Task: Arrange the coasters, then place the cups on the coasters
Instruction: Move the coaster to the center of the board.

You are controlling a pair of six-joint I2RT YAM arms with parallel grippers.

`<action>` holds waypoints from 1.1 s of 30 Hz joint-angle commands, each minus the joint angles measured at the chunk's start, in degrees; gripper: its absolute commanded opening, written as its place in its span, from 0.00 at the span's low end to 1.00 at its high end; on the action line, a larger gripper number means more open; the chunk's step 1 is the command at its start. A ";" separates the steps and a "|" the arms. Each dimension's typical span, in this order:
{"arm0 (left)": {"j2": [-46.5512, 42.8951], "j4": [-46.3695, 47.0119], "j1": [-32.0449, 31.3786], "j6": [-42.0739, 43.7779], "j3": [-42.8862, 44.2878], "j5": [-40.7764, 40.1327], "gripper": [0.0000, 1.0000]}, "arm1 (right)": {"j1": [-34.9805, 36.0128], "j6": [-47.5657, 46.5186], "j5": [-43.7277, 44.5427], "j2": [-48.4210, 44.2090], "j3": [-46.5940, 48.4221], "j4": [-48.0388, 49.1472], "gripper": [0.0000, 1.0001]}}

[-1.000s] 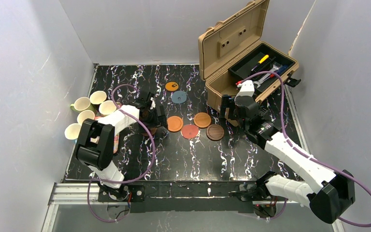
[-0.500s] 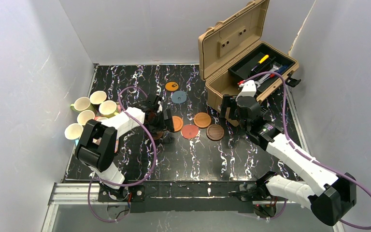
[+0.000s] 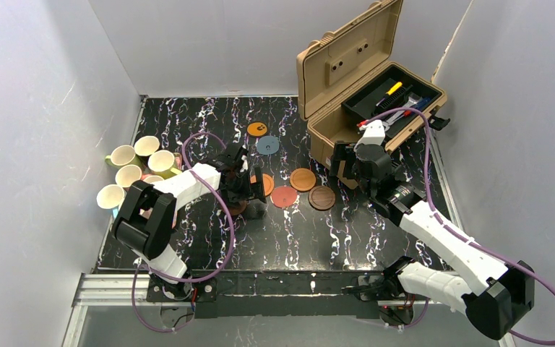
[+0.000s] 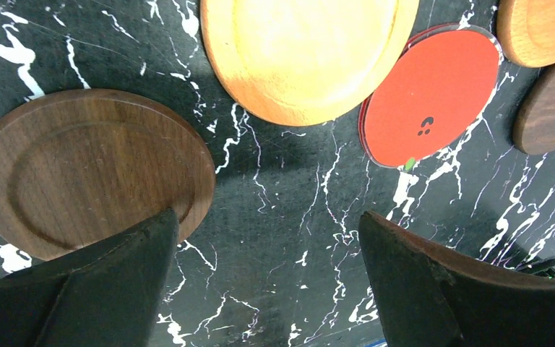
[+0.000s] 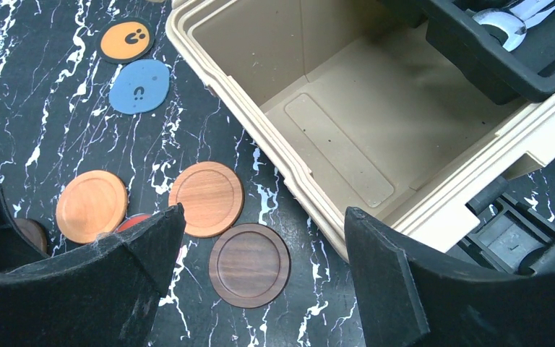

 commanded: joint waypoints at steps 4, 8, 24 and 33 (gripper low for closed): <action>0.78 -1.44 -1.12 -1.10 -2.03 2.41 0.93 | -0.23 0.50 0.51 -1.45 -0.11 0.75 0.89; 1.34 -1.06 -1.45 -1.29 -1.24 2.52 0.93 | -0.17 0.33 0.77 -1.52 -0.02 0.65 0.89; 3.24 0.15 -2.16 -1.60 0.64 2.88 0.93 | -0.17 0.19 1.00 -1.29 -0.15 0.62 0.89; 4.22 0.12 -2.19 -1.09 2.29 2.40 0.93 | -0.17 0.25 1.02 -1.09 -0.24 0.71 0.89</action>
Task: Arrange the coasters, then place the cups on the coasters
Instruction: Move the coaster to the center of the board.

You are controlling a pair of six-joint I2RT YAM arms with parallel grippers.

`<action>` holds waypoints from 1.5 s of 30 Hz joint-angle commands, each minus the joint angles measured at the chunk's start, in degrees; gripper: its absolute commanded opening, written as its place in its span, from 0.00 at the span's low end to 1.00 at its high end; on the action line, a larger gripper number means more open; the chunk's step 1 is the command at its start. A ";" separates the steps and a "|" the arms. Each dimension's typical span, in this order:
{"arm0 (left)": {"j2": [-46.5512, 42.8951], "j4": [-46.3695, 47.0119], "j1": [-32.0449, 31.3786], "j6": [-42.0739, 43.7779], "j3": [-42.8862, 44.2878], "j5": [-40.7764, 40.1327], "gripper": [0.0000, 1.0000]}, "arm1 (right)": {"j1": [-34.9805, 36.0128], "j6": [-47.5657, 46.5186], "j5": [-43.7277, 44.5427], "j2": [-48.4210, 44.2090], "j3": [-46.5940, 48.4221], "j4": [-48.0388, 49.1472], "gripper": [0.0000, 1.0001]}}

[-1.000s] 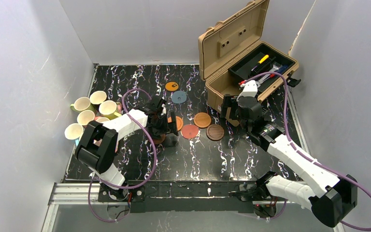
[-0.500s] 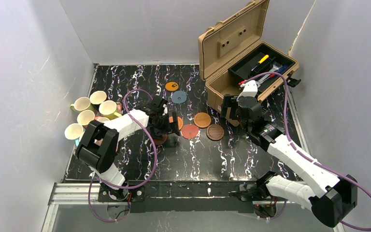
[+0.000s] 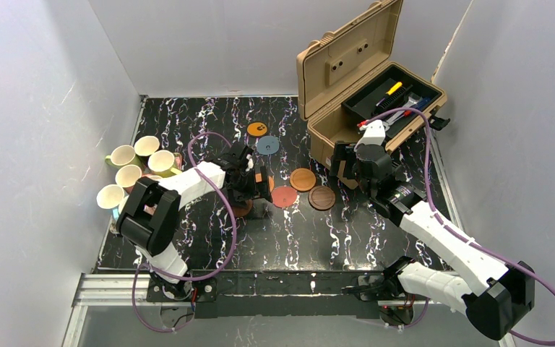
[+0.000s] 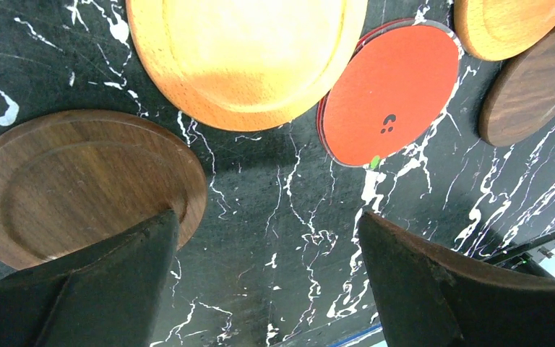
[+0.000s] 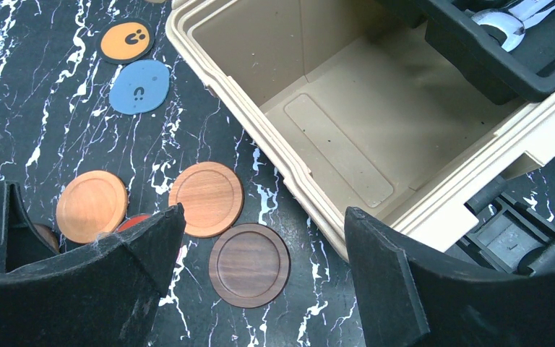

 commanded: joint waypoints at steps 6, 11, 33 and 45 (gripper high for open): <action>2.86 -0.82 -0.48 0.42 1.41 0.08 0.93 | -0.19 0.23 1.21 -1.26 -0.41 0.61 0.89; 2.78 -0.75 -0.48 0.42 1.58 -0.01 0.93 | -0.19 0.22 1.27 -1.08 -0.42 0.64 0.89; 3.29 -0.44 -0.43 0.31 3.13 -0.21 0.93 | -0.17 0.27 1.26 -1.17 -0.66 0.65 0.89; 0.10 -3.16 -0.47 1.29 5.15 -0.28 0.94 | -0.16 0.33 1.25 -1.38 -0.51 0.42 0.89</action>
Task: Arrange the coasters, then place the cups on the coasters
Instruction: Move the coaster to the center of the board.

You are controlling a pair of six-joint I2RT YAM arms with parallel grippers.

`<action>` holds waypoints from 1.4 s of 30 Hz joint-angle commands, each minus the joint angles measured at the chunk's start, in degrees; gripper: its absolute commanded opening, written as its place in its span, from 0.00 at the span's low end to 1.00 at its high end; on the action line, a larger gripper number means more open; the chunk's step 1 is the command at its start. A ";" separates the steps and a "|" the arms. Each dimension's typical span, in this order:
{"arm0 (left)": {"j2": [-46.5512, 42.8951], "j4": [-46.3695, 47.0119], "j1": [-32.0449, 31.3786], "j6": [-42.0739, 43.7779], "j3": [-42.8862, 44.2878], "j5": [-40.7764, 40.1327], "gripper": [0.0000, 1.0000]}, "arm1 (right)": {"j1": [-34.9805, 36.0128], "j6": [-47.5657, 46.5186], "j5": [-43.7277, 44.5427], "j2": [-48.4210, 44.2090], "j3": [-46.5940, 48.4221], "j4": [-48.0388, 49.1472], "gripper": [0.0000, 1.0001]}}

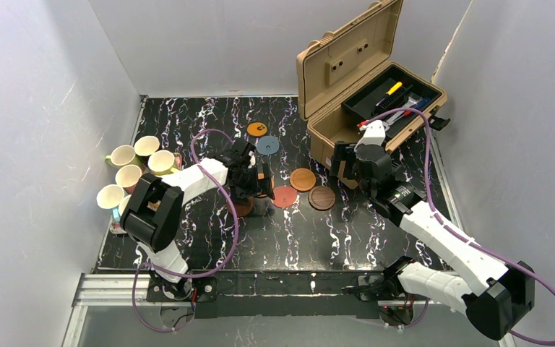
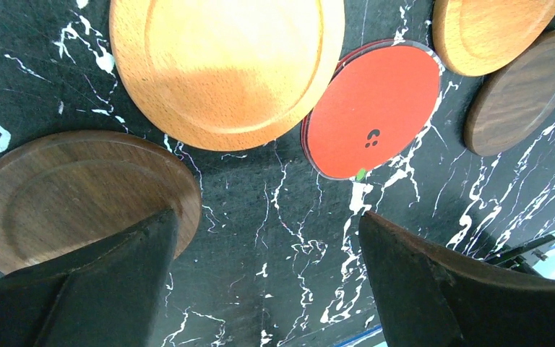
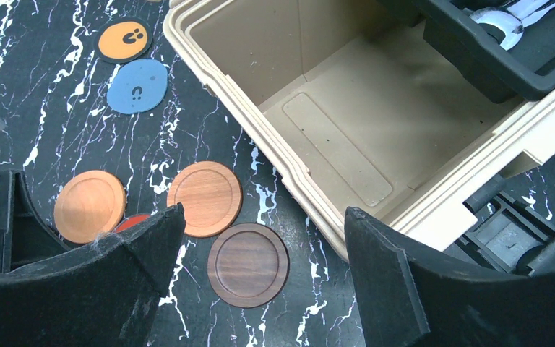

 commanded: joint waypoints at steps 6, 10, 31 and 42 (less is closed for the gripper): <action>-5.09 -2.71 -0.42 0.50 2.88 -1.20 0.94 | -0.20 0.32 1.01 -1.40 -0.47 0.36 0.89; -7.64 -3.22 -0.40 0.41 3.73 -1.80 0.94 | -0.17 0.30 1.16 -1.37 -0.48 0.35 0.89; 16.65 -17.51 5.96 15.12 46.05 -17.19 0.97 | -0.18 -0.19 2.24 -2.65 -1.66 0.83 0.90; 36.92 -22.65 9.11 20.07 69.79 -20.81 0.98 | -0.17 -3.38 3.23 -5.05 -5.32 7.36 0.97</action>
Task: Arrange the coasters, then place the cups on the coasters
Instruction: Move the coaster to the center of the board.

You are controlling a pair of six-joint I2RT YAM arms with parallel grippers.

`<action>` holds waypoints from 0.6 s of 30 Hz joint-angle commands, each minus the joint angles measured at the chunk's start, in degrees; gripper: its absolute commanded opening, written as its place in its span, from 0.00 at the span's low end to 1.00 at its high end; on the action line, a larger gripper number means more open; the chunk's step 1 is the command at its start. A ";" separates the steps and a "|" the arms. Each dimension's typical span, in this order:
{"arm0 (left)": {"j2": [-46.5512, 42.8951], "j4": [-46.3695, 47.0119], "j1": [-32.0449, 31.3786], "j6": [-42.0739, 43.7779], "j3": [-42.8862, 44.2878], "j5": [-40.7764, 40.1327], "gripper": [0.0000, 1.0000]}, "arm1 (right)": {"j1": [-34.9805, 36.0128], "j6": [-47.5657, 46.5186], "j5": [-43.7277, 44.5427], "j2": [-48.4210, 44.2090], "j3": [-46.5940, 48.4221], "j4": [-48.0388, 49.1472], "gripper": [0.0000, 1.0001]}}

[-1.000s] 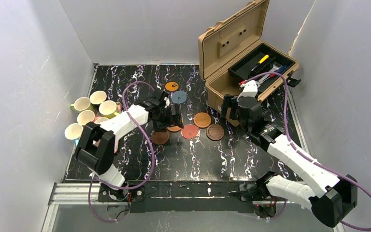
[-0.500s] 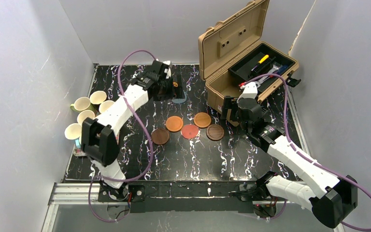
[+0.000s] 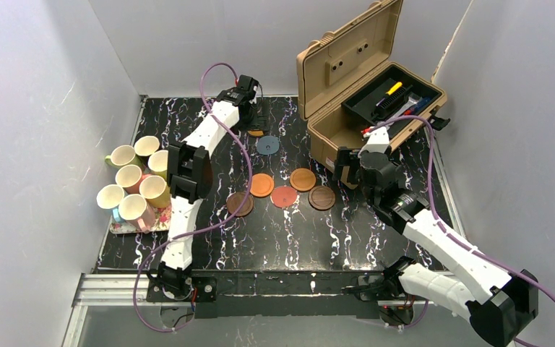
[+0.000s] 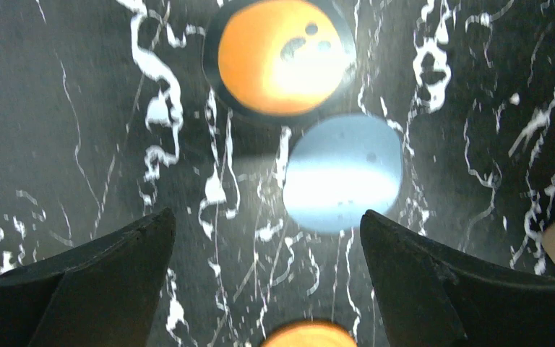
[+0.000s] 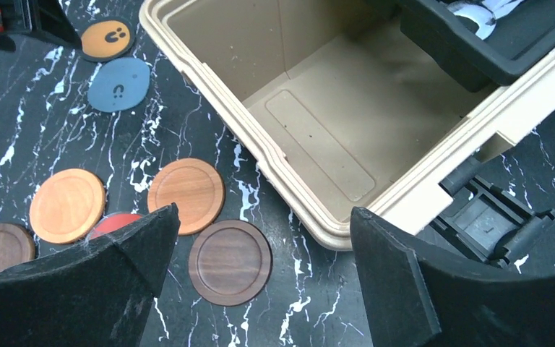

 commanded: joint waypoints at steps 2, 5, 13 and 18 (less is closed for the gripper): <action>4.24 -3.73 0.69 4.69 10.42 -1.83 0.98 | -0.19 -2.91 1.27 -1.38 -1.47 6.72 0.99; 6.97 -3.42 1.02 6.10 13.30 -0.31 0.98 | -0.20 -3.99 0.82 -1.05 -1.67 8.20 0.99; 11.26 -1.20 1.15 8.37 15.83 2.83 0.98 | -0.18 -4.30 -0.37 0.18 -2.73 11.69 0.99; 12.82 0.13 1.15 8.40 16.20 3.34 0.98 | -0.22 -4.63 -0.37 0.49 -3.02 12.18 0.99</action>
